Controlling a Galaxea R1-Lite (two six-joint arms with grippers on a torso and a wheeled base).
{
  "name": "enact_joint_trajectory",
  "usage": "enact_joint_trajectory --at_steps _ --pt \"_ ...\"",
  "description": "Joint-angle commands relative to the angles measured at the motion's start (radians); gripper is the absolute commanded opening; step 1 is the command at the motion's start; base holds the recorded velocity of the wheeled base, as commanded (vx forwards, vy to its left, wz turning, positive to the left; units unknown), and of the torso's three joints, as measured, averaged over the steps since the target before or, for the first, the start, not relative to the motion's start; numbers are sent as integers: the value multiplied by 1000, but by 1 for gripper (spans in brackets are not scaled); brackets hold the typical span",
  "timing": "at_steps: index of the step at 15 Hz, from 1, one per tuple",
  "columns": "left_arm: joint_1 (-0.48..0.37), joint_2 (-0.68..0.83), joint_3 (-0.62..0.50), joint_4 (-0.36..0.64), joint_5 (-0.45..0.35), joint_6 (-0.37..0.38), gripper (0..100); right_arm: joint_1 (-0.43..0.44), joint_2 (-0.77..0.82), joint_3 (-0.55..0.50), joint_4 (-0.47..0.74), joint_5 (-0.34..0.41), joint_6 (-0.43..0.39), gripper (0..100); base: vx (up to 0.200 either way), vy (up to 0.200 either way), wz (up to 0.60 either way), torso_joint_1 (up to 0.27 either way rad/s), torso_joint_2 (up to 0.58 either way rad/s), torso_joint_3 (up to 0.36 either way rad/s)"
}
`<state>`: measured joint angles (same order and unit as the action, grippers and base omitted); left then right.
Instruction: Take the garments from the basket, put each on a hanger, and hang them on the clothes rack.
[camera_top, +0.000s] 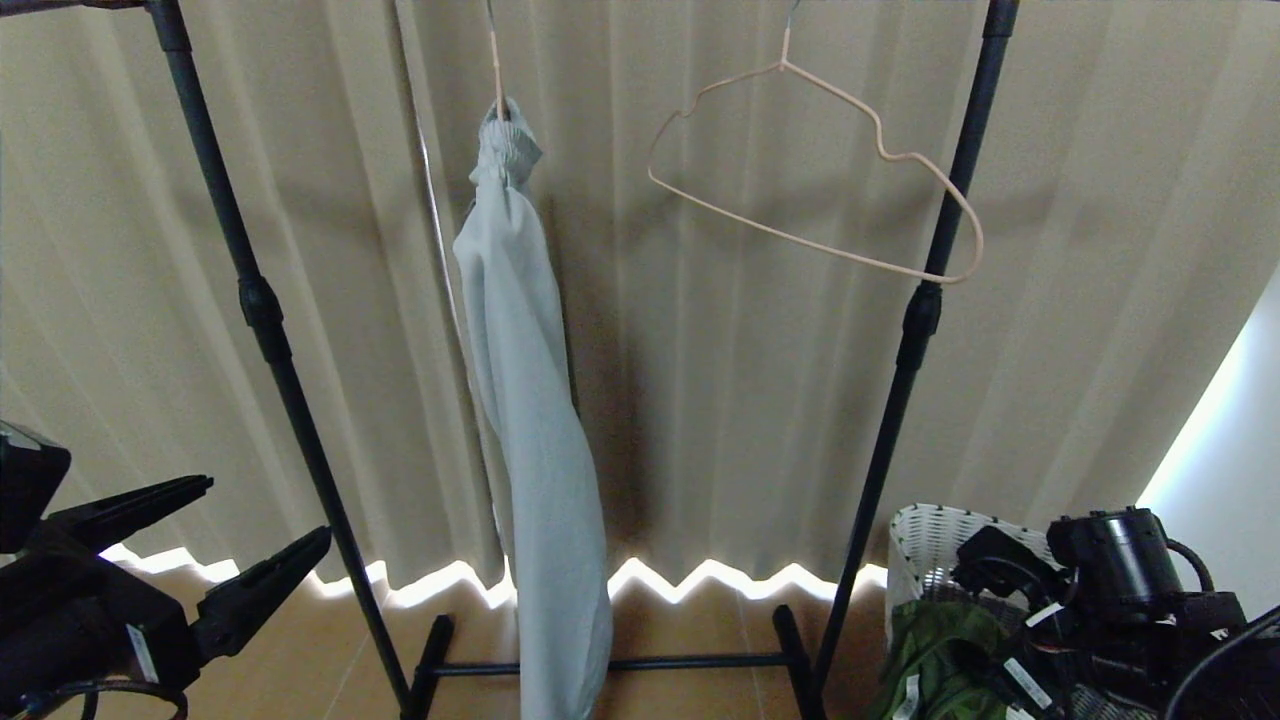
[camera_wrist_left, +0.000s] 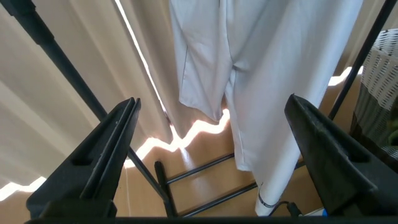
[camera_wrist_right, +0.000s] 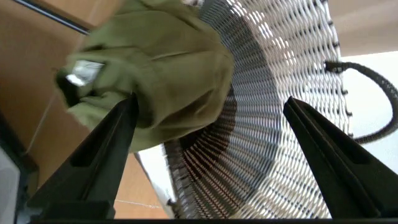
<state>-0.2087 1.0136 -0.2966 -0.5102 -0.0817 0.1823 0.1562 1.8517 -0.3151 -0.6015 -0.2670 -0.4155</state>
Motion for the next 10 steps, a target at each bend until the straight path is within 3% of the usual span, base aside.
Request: enact_joint_trajectory --at_steps 1,3,4,10 --pt "0 0 1 -1 -1 0 100 -10 34 -29 -3 -1 0 100 0 0 0 0 0 0" --pt "0 0 2 -1 -1 0 100 -10 40 -35 -21 -1 0 100 0 0 0 0 0 0" --pt "0 0 2 -1 -1 0 100 -10 50 -35 -38 -1 0 0 0 0 0 0 0 0" --pt "0 0 5 -1 -1 0 100 -17 26 -32 -66 -3 0 0 0 0 0 0 0 0"
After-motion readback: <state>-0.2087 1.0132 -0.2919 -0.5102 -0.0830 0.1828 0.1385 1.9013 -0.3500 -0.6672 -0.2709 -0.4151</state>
